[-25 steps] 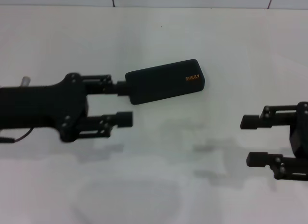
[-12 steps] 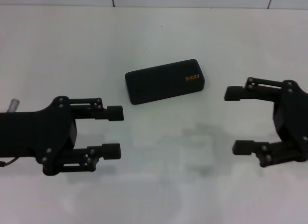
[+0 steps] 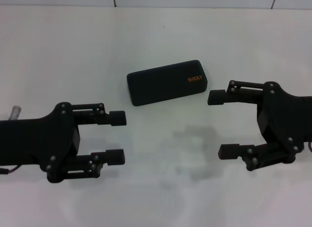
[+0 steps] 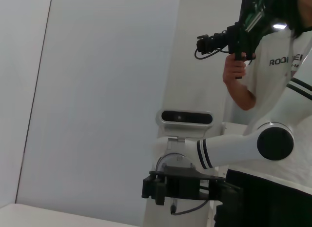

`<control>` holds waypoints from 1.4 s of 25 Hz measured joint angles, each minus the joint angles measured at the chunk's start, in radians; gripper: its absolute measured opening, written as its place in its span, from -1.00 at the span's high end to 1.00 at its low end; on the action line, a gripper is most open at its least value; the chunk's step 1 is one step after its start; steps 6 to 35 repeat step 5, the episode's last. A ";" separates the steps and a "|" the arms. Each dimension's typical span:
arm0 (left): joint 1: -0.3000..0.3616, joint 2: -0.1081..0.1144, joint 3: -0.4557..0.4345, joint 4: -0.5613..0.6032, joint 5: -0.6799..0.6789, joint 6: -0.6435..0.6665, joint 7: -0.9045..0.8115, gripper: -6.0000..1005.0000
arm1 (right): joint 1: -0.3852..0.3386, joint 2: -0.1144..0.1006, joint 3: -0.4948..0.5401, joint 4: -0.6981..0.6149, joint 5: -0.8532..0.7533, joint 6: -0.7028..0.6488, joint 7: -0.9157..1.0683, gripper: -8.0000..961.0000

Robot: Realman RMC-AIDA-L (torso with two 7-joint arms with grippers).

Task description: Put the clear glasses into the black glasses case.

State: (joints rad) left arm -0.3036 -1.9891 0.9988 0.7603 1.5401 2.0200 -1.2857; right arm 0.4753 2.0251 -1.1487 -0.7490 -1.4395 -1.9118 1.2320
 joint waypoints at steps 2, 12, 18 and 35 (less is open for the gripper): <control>0.003 -0.004 0.000 0.000 0.003 0.001 0.007 -0.27 | 0.001 0.000 -0.004 0.000 0.002 0.000 0.000 -0.80; 0.003 -0.007 0.000 0.000 0.006 0.001 0.010 -0.27 | -0.001 0.001 -0.004 0.003 0.003 0.001 0.000 -0.80; 0.003 -0.007 0.000 0.000 0.006 0.001 0.010 -0.27 | -0.001 0.001 -0.004 0.003 0.003 0.001 0.000 -0.80; 0.003 -0.007 0.000 0.000 0.006 0.001 0.010 -0.27 | -0.001 0.001 -0.004 0.003 0.003 0.001 0.000 -0.80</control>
